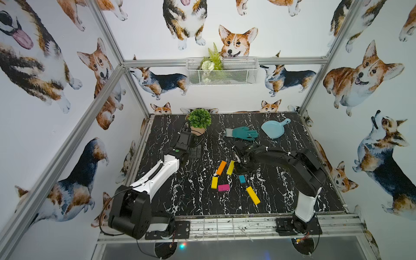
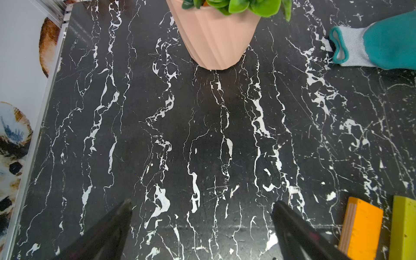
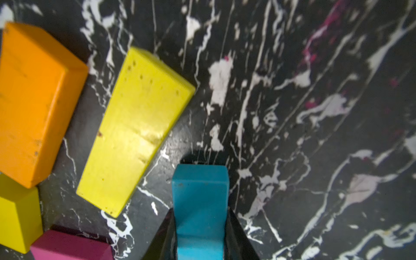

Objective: Assemble the letter p with building blocks
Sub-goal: Adjust the building block at the center of the board, then place the building block at the center of the board.

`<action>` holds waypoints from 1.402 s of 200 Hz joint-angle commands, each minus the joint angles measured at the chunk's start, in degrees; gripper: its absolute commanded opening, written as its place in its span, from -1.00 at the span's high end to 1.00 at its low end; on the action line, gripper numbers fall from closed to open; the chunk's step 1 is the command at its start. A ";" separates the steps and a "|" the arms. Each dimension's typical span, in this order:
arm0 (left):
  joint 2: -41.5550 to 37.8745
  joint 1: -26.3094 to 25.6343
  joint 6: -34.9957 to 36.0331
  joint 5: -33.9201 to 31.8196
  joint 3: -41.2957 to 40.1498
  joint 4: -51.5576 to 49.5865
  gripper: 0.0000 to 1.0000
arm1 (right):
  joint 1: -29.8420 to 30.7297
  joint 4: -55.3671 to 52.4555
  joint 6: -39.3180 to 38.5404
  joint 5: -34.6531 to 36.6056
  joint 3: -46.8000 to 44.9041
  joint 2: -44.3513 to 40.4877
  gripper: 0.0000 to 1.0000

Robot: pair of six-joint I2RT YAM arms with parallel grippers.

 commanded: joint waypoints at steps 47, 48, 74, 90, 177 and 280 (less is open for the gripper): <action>-0.23 0.12 -0.79 -0.58 -0.51 0.96 -1.00 | -0.06 -2.16 -7.05 -4.64 8.01 6.79 0.47; -0.23 0.12 -0.79 -0.58 -0.51 0.96 -1.00 | -0.05 -2.18 -7.17 -4.73 8.10 6.84 0.47; -0.23 0.04 -0.75 -0.75 -0.76 0.96 -1.00 | 1.00 -4.30 -11.92 -5.57 11.45 7.70 0.50; -0.32 0.10 -0.79 -0.88 -0.78 0.96 -1.00 | 1.05 -5.28 -14.34 -6.77 13.06 8.11 0.50; 0.79 0.11 -0.35 -1.31 0.82 0.83 -1.00 | -5.71 -15.02 -33.28 0.30 22.27 8.21 0.55; 3.81 0.10 0.18 -0.14 4.65 1.13 -1.00 | -6.10 -9.70 -66.32 1.48 24.68 10.23 0.65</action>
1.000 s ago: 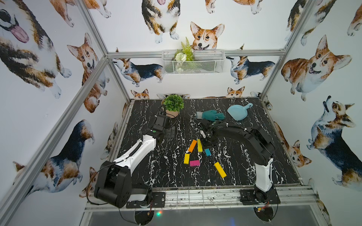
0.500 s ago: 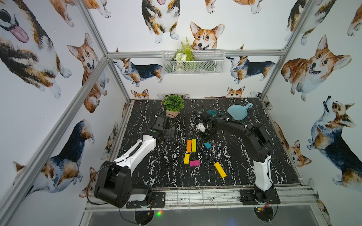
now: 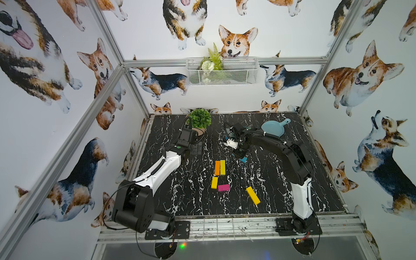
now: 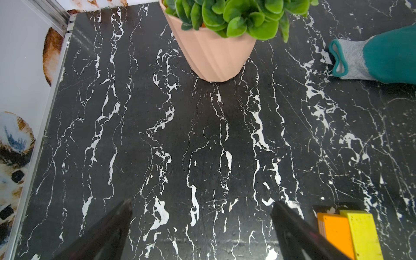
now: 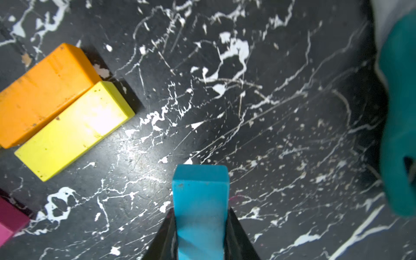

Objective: Assemble the letter p with building blocks
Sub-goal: Place the building block at the center of the board.

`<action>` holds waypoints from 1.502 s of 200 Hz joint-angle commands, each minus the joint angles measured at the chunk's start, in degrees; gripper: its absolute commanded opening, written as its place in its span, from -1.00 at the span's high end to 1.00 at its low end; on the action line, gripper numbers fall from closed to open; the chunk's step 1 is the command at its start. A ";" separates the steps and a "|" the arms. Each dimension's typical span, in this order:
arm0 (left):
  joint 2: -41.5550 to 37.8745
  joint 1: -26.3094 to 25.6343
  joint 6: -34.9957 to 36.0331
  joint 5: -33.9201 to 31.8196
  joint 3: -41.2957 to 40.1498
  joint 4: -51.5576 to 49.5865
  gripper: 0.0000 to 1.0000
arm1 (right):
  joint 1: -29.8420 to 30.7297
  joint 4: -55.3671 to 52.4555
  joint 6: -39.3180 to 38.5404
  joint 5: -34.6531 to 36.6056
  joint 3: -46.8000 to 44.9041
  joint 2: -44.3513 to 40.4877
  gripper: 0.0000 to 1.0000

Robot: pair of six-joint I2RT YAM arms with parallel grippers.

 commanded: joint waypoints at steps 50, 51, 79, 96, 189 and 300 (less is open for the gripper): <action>0.29 0.11 0.36 0.26 1.31 0.96 -1.00 | -0.21 -1.43 -27.38 -8.83 1.02 0.88 0.65; 0.25 0.07 0.36 0.26 1.31 0.96 -1.00 | -0.21 -1.48 -27.51 -8.95 1.10 0.99 0.65; 0.19 0.11 0.38 0.35 1.13 1.13 -1.00 | -0.21 -5.27 -30.07 -10.99 4.55 3.77 0.61; 0.12 0.11 0.44 0.19 1.05 1.13 -1.00 | -0.17 -7.10 -30.76 -11.10 6.35 5.34 0.60; -0.56 0.53 0.33 -0.14 -0.60 2.31 -1.00 | 2.16 -4.75 -30.53 -6.81 3.38 6.09 0.07; -3.66 1.26 1.77 -0.99 2.13 4.36 -1.00 | -0.41 25.07 0.69 7.24 -3.08 -17.55 -0.99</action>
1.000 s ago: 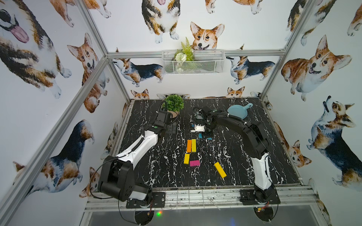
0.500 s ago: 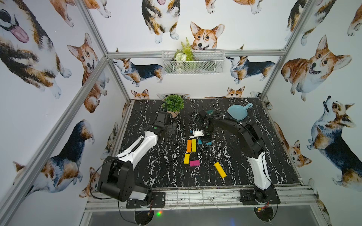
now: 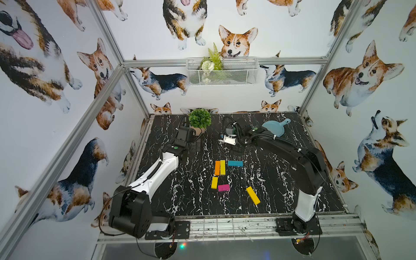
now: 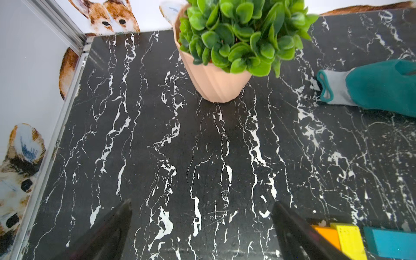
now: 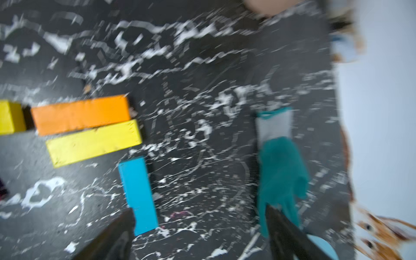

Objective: Assemble the letter p with building blocks
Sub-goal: Place the building block at the center of the board, then pick up the building block from the center of the board.

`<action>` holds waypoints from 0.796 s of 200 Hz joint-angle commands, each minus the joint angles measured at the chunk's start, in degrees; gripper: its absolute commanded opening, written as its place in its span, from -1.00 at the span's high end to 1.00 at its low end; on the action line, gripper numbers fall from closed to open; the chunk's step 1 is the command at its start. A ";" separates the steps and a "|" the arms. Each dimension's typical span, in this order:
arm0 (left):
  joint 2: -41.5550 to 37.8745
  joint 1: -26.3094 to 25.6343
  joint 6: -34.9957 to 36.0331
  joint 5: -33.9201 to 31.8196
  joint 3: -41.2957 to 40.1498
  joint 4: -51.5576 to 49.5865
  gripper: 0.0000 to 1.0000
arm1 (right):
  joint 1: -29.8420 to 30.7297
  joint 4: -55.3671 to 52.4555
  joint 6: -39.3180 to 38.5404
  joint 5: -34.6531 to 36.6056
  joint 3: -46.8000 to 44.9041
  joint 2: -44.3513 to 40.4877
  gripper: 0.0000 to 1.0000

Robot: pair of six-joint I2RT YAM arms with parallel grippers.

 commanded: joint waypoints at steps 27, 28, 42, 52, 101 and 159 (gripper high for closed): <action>-0.56 0.53 0.89 0.24 2.32 2.76 -1.00 | -5.92 -1.09 24.25 -6.81 11.61 -1.68 -0.99; -0.61 0.54 0.85 0.35 2.28 2.82 -1.00 | -6.00 -1.38 24.45 -6.89 11.86 -1.55 -0.99; -1.55 0.50 0.73 2.01 1.62 4.59 -1.00 | -6.76 -3.07 29.39 -4.99 13.58 -0.30 -0.99; -2.67 0.54 0.50 2.79 0.90 6.12 -1.00 | -7.09 -3.43 30.40 -7.03 13.01 -0.63 -0.99; -6.42 0.85 1.11 3.19 -0.84 10.04 -1.00 | -7.06 5.85 40.69 -8.78 -0.92 -10.84 -0.99; -6.72 1.15 -0.29 3.34 -2.25 11.96 -1.00 | -4.71 -4.34 52.83 -6.08 -21.81 -23.32 -0.84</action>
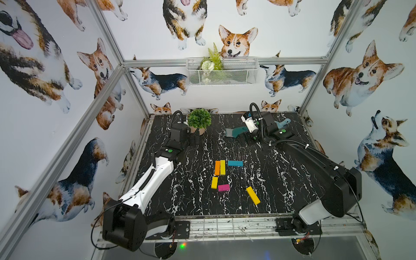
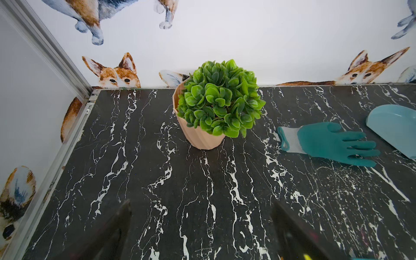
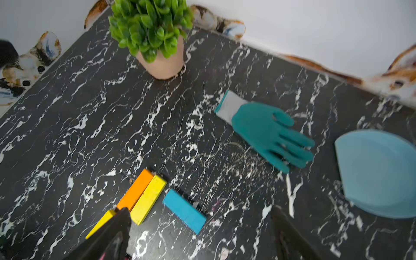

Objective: Assemble the letter p with building blocks
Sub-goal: Pick up the building block from the center of the board.

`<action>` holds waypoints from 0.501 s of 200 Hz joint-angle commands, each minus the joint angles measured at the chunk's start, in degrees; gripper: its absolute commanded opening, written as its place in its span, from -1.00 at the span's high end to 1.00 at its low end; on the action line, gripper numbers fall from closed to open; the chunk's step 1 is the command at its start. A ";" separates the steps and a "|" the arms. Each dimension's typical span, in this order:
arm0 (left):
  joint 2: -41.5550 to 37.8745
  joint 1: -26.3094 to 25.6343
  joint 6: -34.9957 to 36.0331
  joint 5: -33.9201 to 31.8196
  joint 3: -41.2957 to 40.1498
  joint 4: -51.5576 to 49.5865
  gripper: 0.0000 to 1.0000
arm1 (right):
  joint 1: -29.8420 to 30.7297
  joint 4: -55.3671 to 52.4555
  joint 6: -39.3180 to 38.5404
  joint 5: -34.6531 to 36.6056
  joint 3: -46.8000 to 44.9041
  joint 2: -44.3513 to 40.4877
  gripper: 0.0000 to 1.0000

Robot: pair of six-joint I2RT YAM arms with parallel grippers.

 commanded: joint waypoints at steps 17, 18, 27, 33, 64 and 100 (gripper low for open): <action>-0.94 0.57 -1.45 1.49 -1.84 4.58 -1.00 | 3.21 -7.19 14.08 1.60 -17.53 -9.22 -0.77; -0.94 0.55 -1.47 1.51 -1.81 4.59 -1.00 | 3.38 -7.35 14.29 1.77 -17.84 -9.41 -0.77; -0.70 0.61 -1.40 1.63 -1.54 4.26 -1.00 | 4.77 -8.19 15.47 2.36 -20.26 -10.94 -0.77; -0.56 0.66 -1.40 1.63 -1.29 4.00 -1.00 | 5.73 -9.04 16.56 2.94 -21.67 -12.01 -0.77; -0.42 0.62 -2.05 3.25 -1.35 4.06 -1.00 | 7.78 -11.05 21.00 0.04 -27.42 -16.05 -0.63; -0.54 0.61 -2.35 3.57 -1.87 3.70 -1.00 | 11.07 -12.90 23.95 0.72 -31.30 -17.47 -0.48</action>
